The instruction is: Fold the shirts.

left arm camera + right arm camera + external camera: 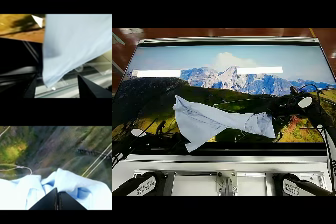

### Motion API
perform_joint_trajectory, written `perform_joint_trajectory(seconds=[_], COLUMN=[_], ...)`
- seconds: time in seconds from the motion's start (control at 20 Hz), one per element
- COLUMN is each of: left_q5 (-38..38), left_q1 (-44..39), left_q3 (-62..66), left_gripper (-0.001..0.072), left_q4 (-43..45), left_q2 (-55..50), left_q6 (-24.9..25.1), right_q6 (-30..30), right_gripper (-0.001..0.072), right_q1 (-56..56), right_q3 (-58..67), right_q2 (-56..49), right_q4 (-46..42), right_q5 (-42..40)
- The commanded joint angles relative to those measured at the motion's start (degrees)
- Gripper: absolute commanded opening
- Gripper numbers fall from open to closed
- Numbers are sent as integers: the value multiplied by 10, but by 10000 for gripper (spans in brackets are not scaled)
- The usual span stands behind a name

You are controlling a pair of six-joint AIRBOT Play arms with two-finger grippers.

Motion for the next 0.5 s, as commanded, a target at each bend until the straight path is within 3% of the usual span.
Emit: perform_joint_trajectory(seconds=[0.0, 0.1, 0.15, 0.25, 0.3, 0.45], left_q5=[42, 52, 59, 60, 46, -12], left_q1=[-2, -2, -2, -2, -2, 0], left_q3=[-6, -6, -6, -3, 7, 92], left_gripper=[603, 585, 489, 97, 34, 32], left_q4=[-42, -95, -127, -191, -206, -200], left_q2=[-44, -71, -78, -78, -76, -50], left_q6=[42, 70, 87, 139, 175, 202], right_q6=[1, 2, 3, 2, -3, -30], right_gripper=[53, 53, 53, 53, 52, 52], right_q1=[1, 1, 1, 1, 1, 1], right_q3=[0, 0, 0, 0, 0, 1], right_q2=[0, 0, 0, 0, 1, 23], right_q4=[1, 4, 8, 17, 17, 17], right_q5=[1, 1, 1, 0, 0, -3])
